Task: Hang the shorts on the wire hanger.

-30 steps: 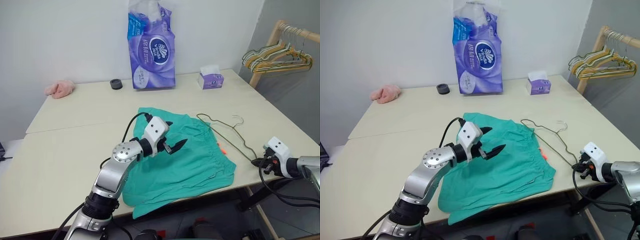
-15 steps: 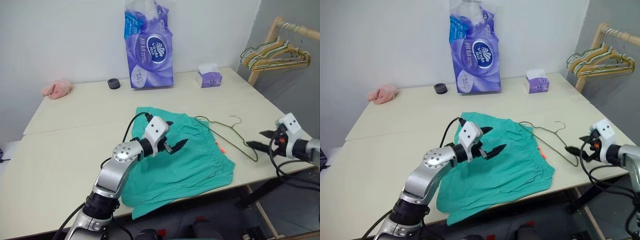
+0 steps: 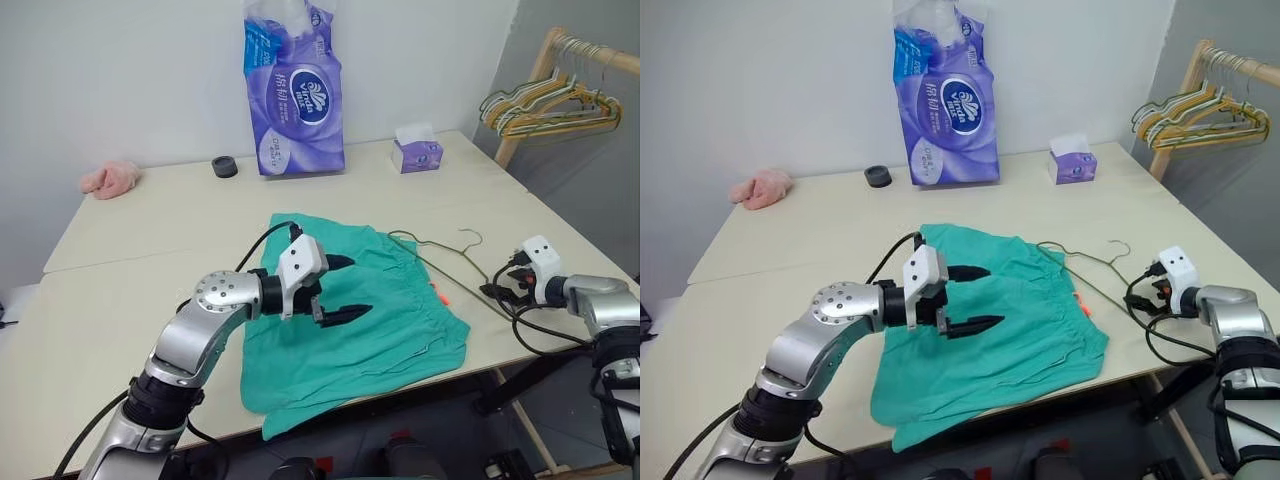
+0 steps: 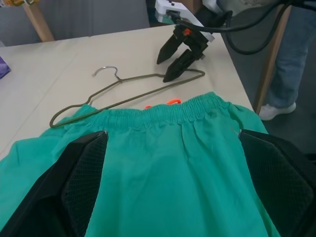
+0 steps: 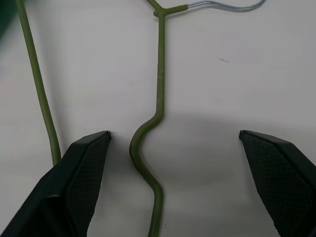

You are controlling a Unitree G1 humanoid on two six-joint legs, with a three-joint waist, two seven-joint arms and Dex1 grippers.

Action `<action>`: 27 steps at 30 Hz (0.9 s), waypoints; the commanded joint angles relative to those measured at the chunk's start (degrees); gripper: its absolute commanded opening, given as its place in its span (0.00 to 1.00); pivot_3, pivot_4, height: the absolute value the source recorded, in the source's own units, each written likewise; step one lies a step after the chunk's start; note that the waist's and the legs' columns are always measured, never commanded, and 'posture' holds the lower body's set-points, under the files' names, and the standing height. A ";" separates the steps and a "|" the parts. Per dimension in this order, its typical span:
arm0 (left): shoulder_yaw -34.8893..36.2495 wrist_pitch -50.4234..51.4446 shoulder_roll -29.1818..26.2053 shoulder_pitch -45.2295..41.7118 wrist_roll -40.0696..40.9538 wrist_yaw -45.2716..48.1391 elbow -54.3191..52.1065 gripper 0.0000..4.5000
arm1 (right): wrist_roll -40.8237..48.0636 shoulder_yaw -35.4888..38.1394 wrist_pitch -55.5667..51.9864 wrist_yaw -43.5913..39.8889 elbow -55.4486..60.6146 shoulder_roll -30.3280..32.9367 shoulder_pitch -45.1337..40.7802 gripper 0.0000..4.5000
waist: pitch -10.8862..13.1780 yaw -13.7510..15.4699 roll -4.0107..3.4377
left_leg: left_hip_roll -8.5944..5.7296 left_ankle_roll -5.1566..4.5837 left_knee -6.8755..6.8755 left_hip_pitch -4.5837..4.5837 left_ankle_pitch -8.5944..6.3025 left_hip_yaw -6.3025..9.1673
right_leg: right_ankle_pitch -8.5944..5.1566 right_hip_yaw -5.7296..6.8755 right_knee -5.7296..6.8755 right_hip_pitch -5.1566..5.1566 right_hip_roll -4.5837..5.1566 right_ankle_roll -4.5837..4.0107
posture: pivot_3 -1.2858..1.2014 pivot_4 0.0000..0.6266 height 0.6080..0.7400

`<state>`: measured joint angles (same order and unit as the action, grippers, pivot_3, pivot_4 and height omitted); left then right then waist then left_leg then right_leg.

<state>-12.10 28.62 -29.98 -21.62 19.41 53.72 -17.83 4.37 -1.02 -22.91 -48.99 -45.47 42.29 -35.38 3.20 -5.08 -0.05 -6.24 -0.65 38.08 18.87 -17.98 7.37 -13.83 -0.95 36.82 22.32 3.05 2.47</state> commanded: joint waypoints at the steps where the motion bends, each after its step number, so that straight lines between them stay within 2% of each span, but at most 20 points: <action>1: -0.05 -1.60 -0.43 -1.64 -0.22 0.63 -1.21 1.00 | -1.79 -0.99 -0.61 -0.81 -4.67 -0.27 -1.96 0.86 | -0.02 0.02 0.03 | 0.00 0.00 0.02 -0.02 0.00 0.00 | 0.00 0.00 0.01 -0.01 0.00 0.00 | 0.45 0.04 1.00; 7: -0.05 -2.52 0.06 -2.26 -1.03 0.47 -0.42 1.00 | -2.78 -2.67 -2.62 -4.41 -7.27 -1.07 -2.10 0.41 | -0.18 0.02 0.26 | 0.01 -0.07 0.02 -0.05 -0.04 0.06 | 0.00 0.05 0.01 -0.05 -0.01 0.00 | 0.45 0.04 1.00; 12: 0.08 -3.83 0.41 -2.48 -2.10 -0.28 0.35 1.00 | -4.47 -2.95 -1.60 -0.95 -8.43 -2.90 -1.29 0.03 | -0.65 0.00 0.69 | 0.03 -0.06 0.00 -0.07 -0.04 0.09 | 0.00 0.08 0.02 -0.06 -0.02 -0.01 | 0.45 0.03 1.00; 16: 0.96 -5.68 1.58 -2.75 -3.56 -2.61 1.83 1.00 | -4.31 -0.69 0.17 3.69 -8.39 -3.70 -1.33 0.01 | -1.04 -0.04 1.23 | 0.02 -0.05 0.02 -0.08 -0.04 0.09 | 0.01 0.05 -0.01 -0.09 -0.02 -0.01 | 0.45 0.03 1.00; 20: 5.34 -8.77 4.87 -6.26 -6.81 -11.52 9.11 1.00 | -3.50 2.29 3.49 8.16 -3.63 -2.95 -0.54 0.01 | -1.12 0.07 1.37 | -0.03 -0.12 0.12 -0.08 -0.07 0.08 | 0.06 0.02 -0.06 -0.16 -0.01 0.06 | 0.45 0.03 1.00; 25: 8.54 -11.55 4.70 -9.71 -8.73 -15.16 16.64 1.00 | -3.34 4.00 6.35 10.76 8.40 -1.00 3.45 0.01 | -0.95 0.07 0.89 | -0.03 0.02 0.05 -0.02 0.00 0.07 | 0.07 0.01 0.00 -0.02 0.00 0.07 | 0.44 0.03 1.00; 27: 10.05 -11.77 4.31 -11.83 -8.65 -15.52 20.39 1.00 | -2.77 4.95 6.61 11.60 17.65 -0.50 6.62 0.01 | -0.91 0.05 0.74 | -0.03 0.04 -0.01 0.03 0.01 0.07 | 0.05 0.00 0.03 0.06 0.01 0.06 | 0.44 0.03 1.00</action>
<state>-3.96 18.14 -25.32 -30.64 10.89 38.78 0.39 1.15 1.64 -17.80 -38.57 -37.12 40.49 -29.63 2.29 -5.03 0.69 -6.26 -0.60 38.07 18.92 -17.98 7.45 -13.78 -0.95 36.86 22.42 3.06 2.52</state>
